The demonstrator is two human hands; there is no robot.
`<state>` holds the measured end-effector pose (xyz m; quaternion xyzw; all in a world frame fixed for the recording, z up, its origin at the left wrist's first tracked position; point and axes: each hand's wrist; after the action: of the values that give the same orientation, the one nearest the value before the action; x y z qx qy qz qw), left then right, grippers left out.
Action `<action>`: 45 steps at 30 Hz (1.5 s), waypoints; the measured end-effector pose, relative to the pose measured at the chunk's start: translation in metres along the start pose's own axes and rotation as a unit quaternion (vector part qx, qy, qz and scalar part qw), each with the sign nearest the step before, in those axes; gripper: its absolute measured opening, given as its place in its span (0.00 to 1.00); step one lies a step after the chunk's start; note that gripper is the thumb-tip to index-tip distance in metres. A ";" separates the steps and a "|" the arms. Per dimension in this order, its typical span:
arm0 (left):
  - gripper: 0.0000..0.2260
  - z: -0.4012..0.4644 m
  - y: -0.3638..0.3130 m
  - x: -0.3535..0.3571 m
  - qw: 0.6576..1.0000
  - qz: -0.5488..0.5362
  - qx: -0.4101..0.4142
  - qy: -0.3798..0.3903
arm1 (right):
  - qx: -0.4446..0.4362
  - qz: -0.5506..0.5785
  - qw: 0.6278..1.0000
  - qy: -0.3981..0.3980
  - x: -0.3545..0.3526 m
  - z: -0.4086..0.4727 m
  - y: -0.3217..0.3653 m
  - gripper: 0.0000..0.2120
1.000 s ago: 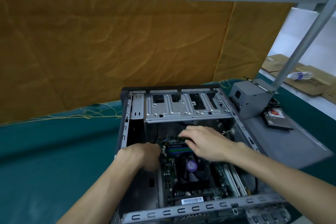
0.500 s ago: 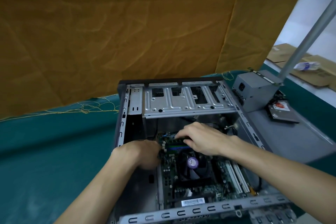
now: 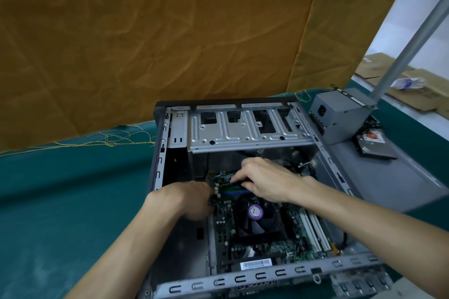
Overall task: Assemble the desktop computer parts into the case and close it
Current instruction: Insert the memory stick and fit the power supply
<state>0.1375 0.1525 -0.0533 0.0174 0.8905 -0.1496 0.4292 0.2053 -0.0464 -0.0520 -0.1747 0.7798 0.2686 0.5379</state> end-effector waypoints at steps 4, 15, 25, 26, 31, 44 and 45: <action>0.23 -0.002 -0.004 -0.002 1.000 -0.020 -0.007 -0.011 | -0.017 -0.060 0.998 -0.025 -0.009 0.005 0.006 0.16; 0.29 -0.007 -0.006 -0.005 0.999 -0.025 0.003 -0.026 | -0.023 -0.101 0.995 -0.015 -0.009 0.016 0.005 0.05; 0.27 -0.008 -0.011 -0.004 0.999 -0.036 0.011 -0.028 | -0.021 -0.070 0.997 -0.021 -0.005 0.020 0.001 0.05; 0.27 -0.008 -0.012 -0.004 0.999 -0.033 0.010 -0.028 | -0.021 -0.064 0.998 -0.019 -0.006 0.020 0.000 0.06; 0.30 -0.008 -0.011 -0.002 0.999 -0.046 -0.010 -0.013 | 0.069 -0.063 0.995 -0.016 -0.014 0.010 -0.020 0.16; 0.34 -0.007 -0.010 -0.003 0.995 -0.093 -0.021 -0.044 | 0.005 -0.190 0.981 -0.019 -0.019 -0.004 -0.027 0.09; 0.34 -0.007 -0.010 -0.003 0.995 -0.090 -0.020 -0.043 | -0.001 -0.205 0.978 -0.022 -0.017 -0.005 -0.028 0.10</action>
<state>0.1324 0.1448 -0.0448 -0.0784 0.8718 -0.1704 0.4525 0.2234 -0.0717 -0.0410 -0.3254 0.7151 0.1568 0.5985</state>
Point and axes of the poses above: each hand's wrist, its own z-axis towards the middle knuckle, its own x-axis out of the palm, y = z × x, and after that the axes turned 8 degrees about x, right-handed
